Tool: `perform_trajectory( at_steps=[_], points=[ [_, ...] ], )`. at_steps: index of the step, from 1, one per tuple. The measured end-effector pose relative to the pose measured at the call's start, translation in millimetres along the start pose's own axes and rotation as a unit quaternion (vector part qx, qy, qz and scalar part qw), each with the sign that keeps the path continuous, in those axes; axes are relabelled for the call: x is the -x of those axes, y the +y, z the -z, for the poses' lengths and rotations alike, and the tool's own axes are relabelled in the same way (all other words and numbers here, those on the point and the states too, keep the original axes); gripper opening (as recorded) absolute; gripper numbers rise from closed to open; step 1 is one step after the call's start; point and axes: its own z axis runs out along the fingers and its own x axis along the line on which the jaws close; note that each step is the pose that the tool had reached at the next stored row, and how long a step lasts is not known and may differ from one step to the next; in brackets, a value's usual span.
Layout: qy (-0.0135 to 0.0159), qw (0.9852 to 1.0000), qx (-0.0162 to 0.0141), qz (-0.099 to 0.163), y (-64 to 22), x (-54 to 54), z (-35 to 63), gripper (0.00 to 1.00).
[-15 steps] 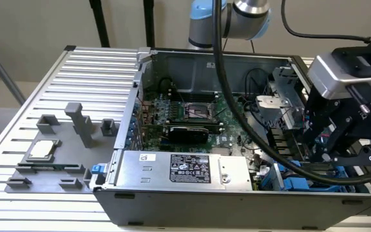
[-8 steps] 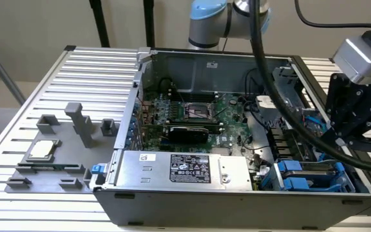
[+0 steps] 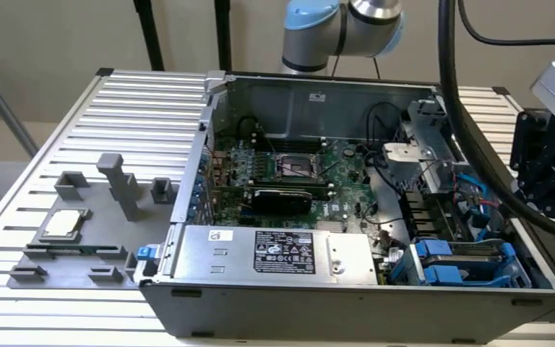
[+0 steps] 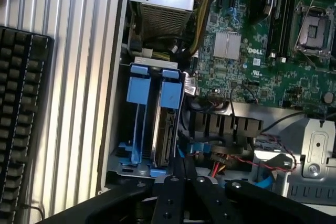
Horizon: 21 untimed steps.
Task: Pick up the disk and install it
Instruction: 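Insert the first disk wire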
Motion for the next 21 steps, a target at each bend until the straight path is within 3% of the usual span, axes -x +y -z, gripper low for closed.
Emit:
perform_trajectory(
  at_steps=[14,20,21],
  points=[
    [0.0001,1.0,0.0,0.0,-2.4,3.6,-25.9,0.0],
    [0.0001,1.0,0.0,0.0,-2.4,10.2,-36.4,0.0],
    [0.0002,1.0,0.0001,0.001,-1.4,11.6,-37.3,1.0]
  ],
)
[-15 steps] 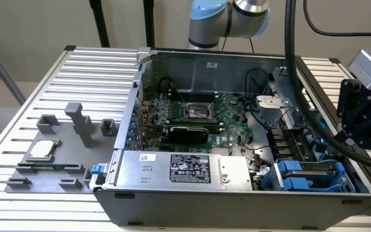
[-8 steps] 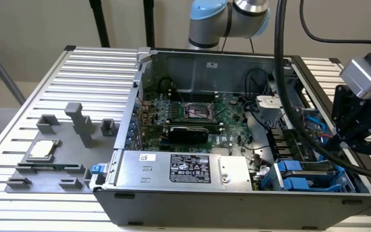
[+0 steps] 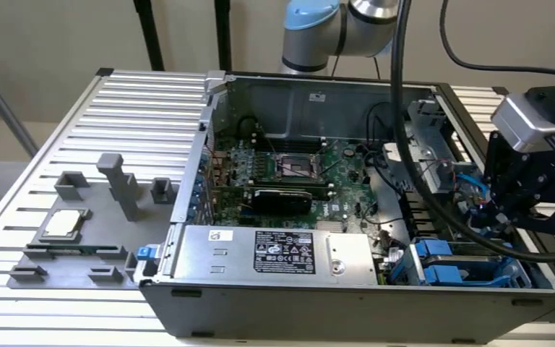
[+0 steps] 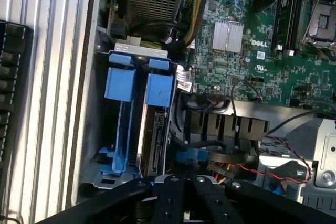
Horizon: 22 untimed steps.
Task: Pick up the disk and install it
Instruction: 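Insert the first disk wire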
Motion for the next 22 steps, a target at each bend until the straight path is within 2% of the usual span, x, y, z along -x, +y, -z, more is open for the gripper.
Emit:
perform_trajectory(
  at_steps=[8,10,14,18,22],
  points=[
    [-0.0001,1.0,0.0004,0.004,18.0,3.1,-1.7,1.0],
    [-0.0005,1.0,0.0003,0.004,20.0,-2.1,-1.1,1.0],
    [-0.0027,1.0,0.0001,0.004,21.9,-18.9,0.3,1.0],
    [-0.0079,1.0,-0.0005,0.004,20.9,-29.4,1.3,1.0],
    [-0.0152,0.9999,-0.0013,0.005,13.1,-33.2,1.7,1.0]
  ],
)
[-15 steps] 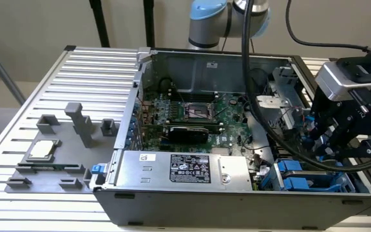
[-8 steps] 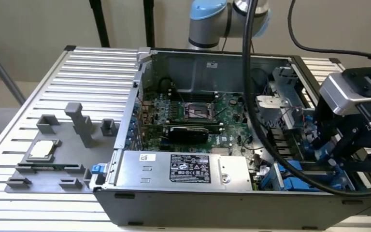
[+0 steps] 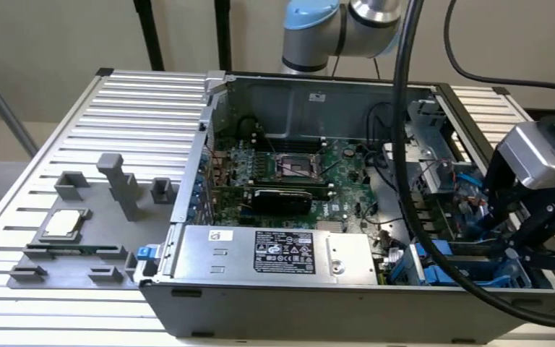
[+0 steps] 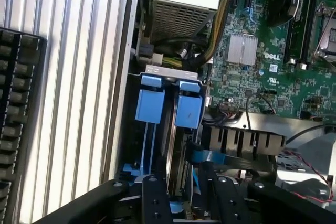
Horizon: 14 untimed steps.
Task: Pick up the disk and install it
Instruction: 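Insert the first disk wire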
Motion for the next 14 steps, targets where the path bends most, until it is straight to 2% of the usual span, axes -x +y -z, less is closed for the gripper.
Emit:
perform_trajectory(
  at_steps=[3,7,11,14],
  points=[
    [-0.0067,1.0,-0.0007,0.001,-6.5,-1.4,0.3,1.0],
    [-0.0155,0.9999,-0.0011,0.007,-9.3,-1.9,0.4,1.0],
    [-0.0218,0.9996,-0.0006,0.017,-11.2,-2.2,0.4,1.0],
    [-0.0242,0.9994,-0.0005,0.024,-12.2,-2.3,0.5,1.0]
  ],
)
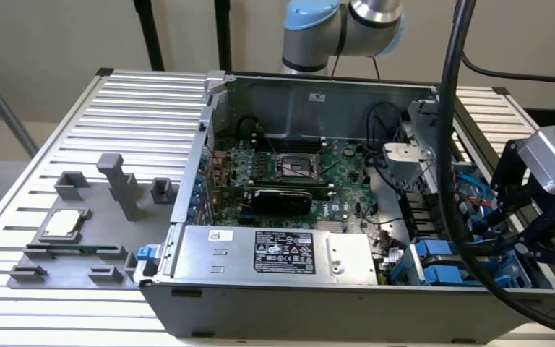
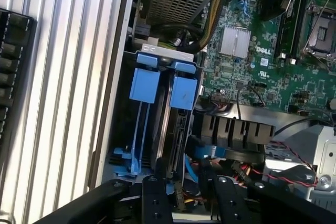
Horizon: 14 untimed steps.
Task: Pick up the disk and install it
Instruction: 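Insert the first disk wire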
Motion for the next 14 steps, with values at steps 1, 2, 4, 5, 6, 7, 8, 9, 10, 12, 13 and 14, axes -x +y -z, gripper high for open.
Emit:
perform_trajectory(
  at_steps=[1,2,4,5,6,7,8,9,10,12,13,14],
  points=[
    [-0.0006,1.0,-0.0001,0.002,-0.1,-0.1,0.0,1.0],
    [-0.001,1.0,-0.0002,0.004,-0.3,-0.2,-0.1,1.0],
    [-0.0012,1.0,0.0001,0.008,-0.8,-0.8,-0.2,1.0],
    [-0.0013,1.0,0.0003,0.009,-0.9,-1.1,-0.3,1.0],
    [-0.0013,0.9999,0.0005,0.011,-1.1,-1.3,-0.4,1.0],
    [-0.0013,0.9999,0.0007,0.012,-1.4,-1.6,-0.5,1.0],
    [-0.0013,0.9999,0.0008,0.014,-1.6,-1.8,-0.7,1.0],
    [-0.0013,0.9999,0.0009,0.015,-1.8,-2.0,-0.7,1.0],
    [-0.0013,0.9999,0.0011,0.017,-2.1,-2.2,-0.7,1.0],
    [-0.0014,0.9998,0.0014,0.02,-2.7,-2.5,-0.9,0.0],
    [-0.0014,0.9998,0.0015,0.021,-2.9,-2.7,-1.0,0.0],
    [-0.0014,0.9998,0.0017,0.022,-3.2,-2.9,-1.0,0.0]
  ],
)
